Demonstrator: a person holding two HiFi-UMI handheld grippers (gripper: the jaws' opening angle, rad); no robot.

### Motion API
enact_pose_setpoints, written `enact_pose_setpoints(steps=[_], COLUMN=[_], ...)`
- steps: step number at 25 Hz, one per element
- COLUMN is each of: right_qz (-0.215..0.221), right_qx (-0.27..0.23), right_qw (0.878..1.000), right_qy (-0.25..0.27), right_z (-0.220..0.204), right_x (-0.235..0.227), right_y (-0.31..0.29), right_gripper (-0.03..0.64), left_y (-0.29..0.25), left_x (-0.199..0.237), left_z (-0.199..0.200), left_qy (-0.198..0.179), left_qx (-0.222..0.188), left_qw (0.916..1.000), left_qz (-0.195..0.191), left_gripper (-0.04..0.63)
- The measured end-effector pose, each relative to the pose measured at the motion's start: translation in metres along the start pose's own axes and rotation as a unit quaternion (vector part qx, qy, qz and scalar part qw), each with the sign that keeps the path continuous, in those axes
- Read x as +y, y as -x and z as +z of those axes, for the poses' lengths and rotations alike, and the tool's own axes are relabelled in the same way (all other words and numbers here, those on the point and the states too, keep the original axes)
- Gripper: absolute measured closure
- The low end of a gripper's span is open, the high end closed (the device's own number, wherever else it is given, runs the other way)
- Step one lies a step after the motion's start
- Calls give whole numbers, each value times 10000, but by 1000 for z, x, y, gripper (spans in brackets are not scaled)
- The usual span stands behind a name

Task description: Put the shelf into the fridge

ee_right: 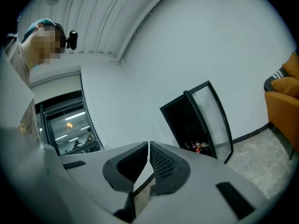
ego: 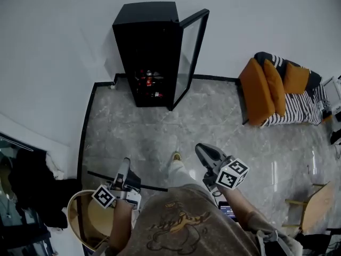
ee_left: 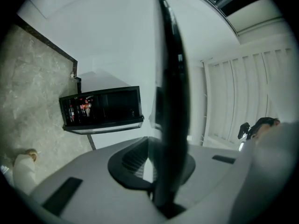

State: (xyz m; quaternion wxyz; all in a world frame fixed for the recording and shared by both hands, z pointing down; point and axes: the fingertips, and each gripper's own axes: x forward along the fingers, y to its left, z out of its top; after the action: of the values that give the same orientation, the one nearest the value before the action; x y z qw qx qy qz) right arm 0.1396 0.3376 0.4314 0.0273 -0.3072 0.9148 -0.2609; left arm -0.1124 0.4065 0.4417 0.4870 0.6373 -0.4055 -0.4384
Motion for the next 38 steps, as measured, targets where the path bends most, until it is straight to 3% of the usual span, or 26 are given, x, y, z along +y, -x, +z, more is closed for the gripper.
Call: enact_pose_setpoints(steps=[11,18,29,38], right_qz=[4,330,470,267], right_qx=[-26,14,213,-7], right_qw=[9999,9994,9986,9996], right_qy=[-107,-110,-112,-124], right_z=[66,112,127,151], right_x=[-80,-126,-167,-194], right_y=[-53,-87,-133,-178], right_gripper=[589,589,589,589], left_y=[-104,-169,-230,-287], left_x=[4,11,29,50], left_z=[25,36,58,101], left_qy=[-20,-122,140,93], left_qx=[-132,-392,-738,-579], left_qw=[9999,9991,9971,9981], left_qz=[16,-83,-120,-204], left_gripper=[578,579,579,578])
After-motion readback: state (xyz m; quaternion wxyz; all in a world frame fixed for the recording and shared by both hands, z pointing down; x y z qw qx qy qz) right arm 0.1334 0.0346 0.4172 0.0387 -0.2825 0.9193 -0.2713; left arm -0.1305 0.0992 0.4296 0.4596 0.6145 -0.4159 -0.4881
